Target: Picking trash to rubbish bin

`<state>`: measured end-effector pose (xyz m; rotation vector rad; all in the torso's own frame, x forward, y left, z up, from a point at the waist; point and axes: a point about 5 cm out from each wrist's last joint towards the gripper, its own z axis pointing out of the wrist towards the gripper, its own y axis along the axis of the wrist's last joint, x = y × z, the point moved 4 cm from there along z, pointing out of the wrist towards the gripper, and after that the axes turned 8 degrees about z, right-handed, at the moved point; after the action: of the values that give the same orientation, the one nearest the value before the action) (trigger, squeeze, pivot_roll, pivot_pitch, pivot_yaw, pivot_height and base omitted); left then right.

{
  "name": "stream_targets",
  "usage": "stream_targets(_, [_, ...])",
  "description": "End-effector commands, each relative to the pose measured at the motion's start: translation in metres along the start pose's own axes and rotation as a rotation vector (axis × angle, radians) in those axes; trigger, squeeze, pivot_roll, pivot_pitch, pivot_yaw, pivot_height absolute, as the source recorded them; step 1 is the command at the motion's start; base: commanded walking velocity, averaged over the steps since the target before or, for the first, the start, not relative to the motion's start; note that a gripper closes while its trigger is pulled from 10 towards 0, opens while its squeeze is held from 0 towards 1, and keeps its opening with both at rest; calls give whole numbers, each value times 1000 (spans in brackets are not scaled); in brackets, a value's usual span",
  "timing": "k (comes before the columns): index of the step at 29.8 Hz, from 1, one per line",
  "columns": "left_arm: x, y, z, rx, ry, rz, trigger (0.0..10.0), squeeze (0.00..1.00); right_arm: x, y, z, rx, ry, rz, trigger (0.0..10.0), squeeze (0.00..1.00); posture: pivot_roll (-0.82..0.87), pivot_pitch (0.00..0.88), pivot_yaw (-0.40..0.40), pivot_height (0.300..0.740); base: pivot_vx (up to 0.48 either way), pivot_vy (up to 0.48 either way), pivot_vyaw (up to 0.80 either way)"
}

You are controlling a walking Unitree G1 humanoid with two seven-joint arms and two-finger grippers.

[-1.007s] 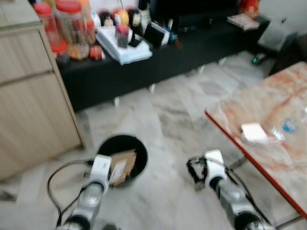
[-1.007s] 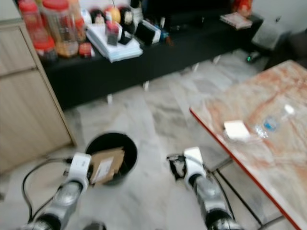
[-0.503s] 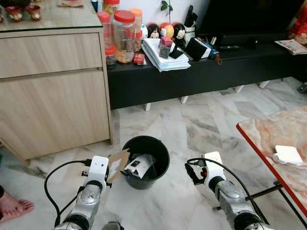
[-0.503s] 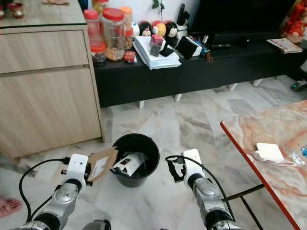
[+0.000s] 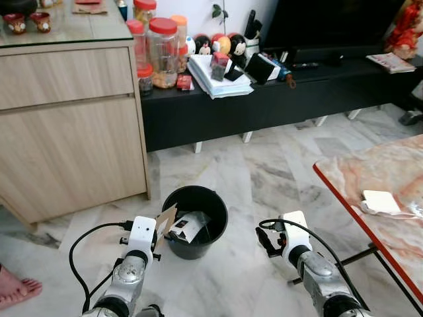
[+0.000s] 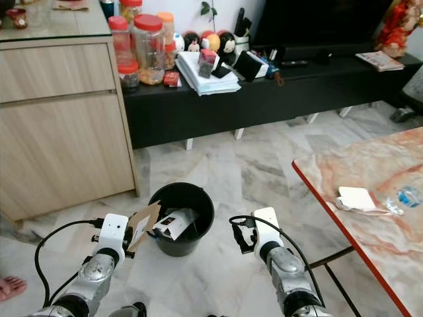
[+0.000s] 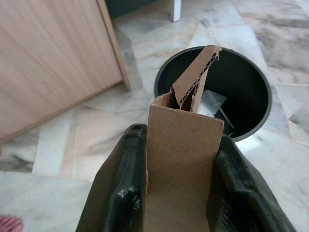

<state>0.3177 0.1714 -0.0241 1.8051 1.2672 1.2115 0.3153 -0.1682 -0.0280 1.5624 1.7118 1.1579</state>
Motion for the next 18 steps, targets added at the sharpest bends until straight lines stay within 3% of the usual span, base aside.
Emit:
stream_targets(1, [-7,-3,-1,19,-19,1,10000,0,-4,0,-1,-10,-17,1,10000,0,79,122,-175,740,315,0,0])
stream_targets(5, [-8,-2,0,18,-21,4,10000,0,-4,3,-1,-22,-38,-29,10000,0,79,116,-174,740,319,0,106])
stream_targets(14, [-10,3,2,5,-24,5,10000,0,-4,6,0,-29,-34,-26,10000,0,77,122,-179,740,321,0,664])
stream_targets(18, [-10,4,2,4,-24,1,10000,0,-4,5,0,-28,-47,-7,10000,0,78,131,-182,740,324,0,0])
